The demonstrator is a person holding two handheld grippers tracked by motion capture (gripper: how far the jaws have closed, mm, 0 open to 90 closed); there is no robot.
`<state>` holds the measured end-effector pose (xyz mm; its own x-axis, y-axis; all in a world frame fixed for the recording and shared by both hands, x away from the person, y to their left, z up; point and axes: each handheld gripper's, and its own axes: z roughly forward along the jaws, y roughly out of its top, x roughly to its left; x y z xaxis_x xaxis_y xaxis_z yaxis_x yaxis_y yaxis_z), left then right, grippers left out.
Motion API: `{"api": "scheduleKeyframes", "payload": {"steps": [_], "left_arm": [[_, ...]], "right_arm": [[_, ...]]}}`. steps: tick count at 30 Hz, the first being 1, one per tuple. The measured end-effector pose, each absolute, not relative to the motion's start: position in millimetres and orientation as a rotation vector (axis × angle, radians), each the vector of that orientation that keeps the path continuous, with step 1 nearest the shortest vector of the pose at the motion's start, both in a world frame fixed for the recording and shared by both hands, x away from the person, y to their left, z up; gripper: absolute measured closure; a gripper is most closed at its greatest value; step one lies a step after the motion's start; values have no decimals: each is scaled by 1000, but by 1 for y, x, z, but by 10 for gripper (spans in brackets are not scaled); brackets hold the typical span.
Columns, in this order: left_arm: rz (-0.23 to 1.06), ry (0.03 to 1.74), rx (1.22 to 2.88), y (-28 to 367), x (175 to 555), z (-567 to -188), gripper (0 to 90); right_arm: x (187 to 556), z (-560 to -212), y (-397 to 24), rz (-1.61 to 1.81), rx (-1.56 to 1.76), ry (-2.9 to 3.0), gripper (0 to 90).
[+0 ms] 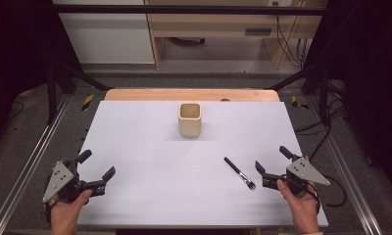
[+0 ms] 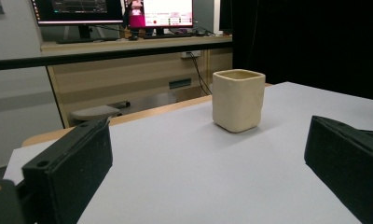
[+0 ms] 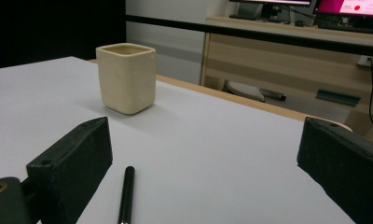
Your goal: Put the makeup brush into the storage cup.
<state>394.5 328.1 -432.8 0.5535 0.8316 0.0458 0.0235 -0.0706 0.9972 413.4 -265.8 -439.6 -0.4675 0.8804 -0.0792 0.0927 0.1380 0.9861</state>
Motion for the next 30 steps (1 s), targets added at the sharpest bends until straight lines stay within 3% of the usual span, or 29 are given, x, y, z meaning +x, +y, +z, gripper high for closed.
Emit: {"api": "scheduleKeyframes", "payload": {"steps": [14, 30], "left_arm": [[792, 791, 1483, 330, 392, -434, 9], [793, 779, 1501, 326, 392, -435, 8]], "right_arm": [[411, -445, -250, 1212, 1060, 1912, 43], [421, -424, -229, 923, 1122, 2250, 72]]}}
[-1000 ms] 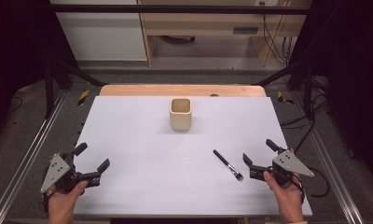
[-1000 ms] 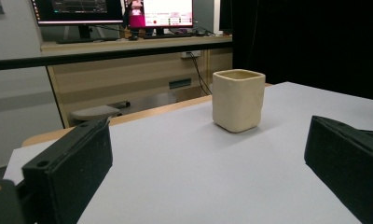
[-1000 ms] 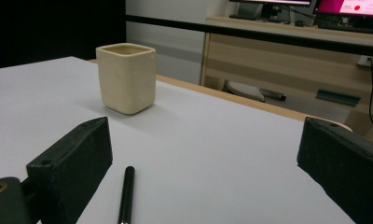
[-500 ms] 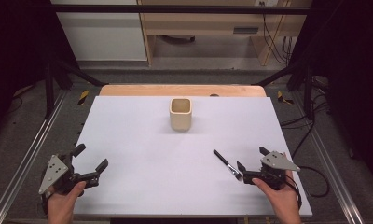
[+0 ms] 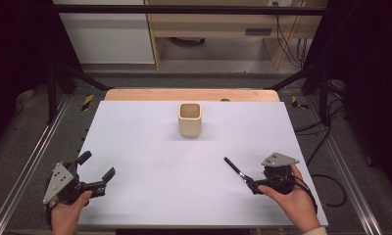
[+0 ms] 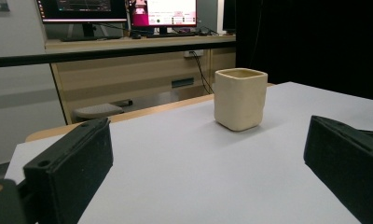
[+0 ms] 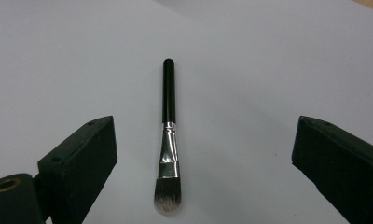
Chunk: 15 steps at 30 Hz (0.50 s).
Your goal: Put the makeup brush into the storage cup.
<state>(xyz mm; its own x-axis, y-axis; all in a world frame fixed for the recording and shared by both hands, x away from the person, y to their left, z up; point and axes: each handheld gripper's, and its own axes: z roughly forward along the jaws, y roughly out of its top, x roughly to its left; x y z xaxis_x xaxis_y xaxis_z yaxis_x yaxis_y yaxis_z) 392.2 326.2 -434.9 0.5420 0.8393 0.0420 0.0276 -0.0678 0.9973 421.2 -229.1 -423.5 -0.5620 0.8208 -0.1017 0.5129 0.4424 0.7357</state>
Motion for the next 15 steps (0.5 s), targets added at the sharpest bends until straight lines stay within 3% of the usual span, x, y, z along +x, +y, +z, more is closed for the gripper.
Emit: {"api": "scheduleKeyframes", "payload": {"steps": [15], "left_arm": [[796, 782, 1495, 329, 391, -434, 8]], "right_arm": [[439, -401, -221, 854, 1093, 2336, 65]]}}
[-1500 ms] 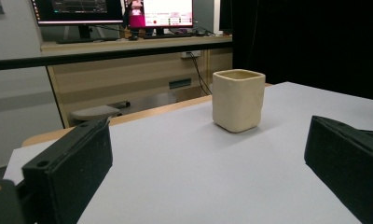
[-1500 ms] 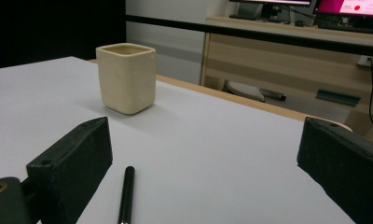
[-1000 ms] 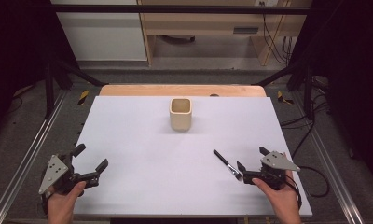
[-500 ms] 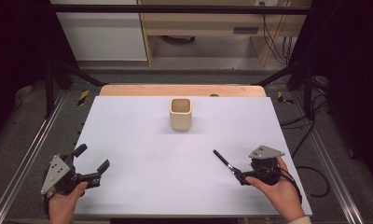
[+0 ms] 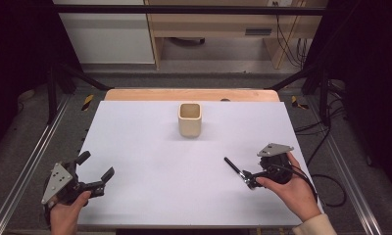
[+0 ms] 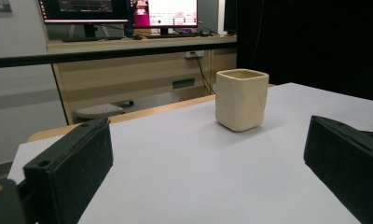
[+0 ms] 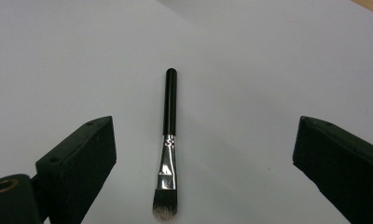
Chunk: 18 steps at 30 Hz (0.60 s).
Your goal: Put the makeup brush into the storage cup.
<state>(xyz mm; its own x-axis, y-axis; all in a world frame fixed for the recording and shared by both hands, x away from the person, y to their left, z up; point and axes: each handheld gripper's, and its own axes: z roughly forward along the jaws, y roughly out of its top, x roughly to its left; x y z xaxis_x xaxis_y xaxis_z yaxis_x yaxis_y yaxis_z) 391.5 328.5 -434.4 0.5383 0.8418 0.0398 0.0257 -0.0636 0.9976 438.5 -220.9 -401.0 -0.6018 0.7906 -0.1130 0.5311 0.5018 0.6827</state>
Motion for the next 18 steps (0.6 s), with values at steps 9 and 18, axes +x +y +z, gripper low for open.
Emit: {"api": "scheduleKeyframes", "payload": {"steps": [9, 18], "left_arm": [[794, 783, 1497, 329, 391, -434, 8], [796, 784, 1498, 329, 391, -434, 8]], "right_arm": [[444, -396, -218, 831, 1084, 2346, 60], [453, -397, -212, 804, 1076, 2381, 56]]}}
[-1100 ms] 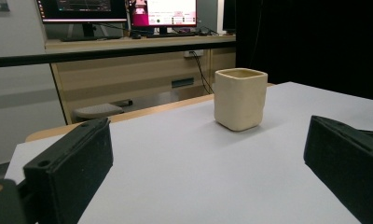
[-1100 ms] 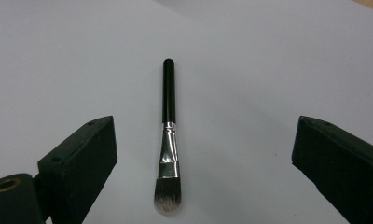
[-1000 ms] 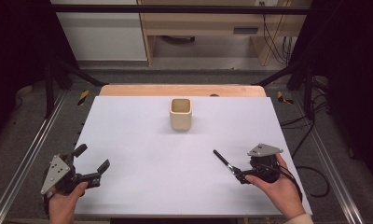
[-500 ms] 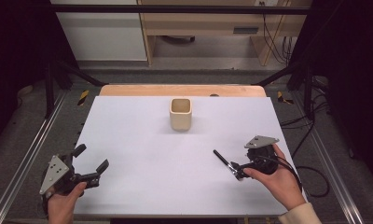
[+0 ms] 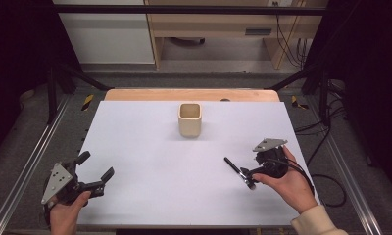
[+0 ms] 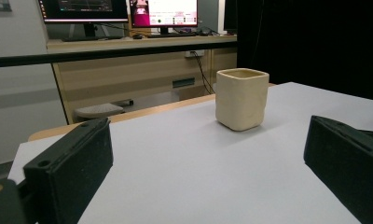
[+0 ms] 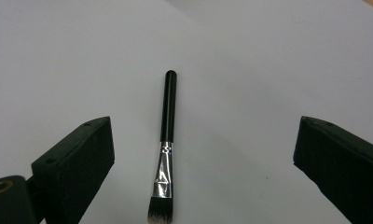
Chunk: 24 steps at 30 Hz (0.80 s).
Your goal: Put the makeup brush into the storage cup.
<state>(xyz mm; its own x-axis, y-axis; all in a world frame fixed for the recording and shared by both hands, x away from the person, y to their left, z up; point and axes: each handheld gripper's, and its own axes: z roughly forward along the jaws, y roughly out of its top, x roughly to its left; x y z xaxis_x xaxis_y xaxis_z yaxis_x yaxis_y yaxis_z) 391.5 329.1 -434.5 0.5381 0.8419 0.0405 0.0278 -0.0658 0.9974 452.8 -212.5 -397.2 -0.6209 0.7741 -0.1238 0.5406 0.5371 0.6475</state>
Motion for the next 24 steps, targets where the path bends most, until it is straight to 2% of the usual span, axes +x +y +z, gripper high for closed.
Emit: {"api": "scheduleKeyframes", "payload": {"steps": [24], "left_arm": [[795, 786, 1500, 330, 391, -435, 8]], "right_arm": [[466, -422, -189, 742, 1095, 2466, 145]]}}
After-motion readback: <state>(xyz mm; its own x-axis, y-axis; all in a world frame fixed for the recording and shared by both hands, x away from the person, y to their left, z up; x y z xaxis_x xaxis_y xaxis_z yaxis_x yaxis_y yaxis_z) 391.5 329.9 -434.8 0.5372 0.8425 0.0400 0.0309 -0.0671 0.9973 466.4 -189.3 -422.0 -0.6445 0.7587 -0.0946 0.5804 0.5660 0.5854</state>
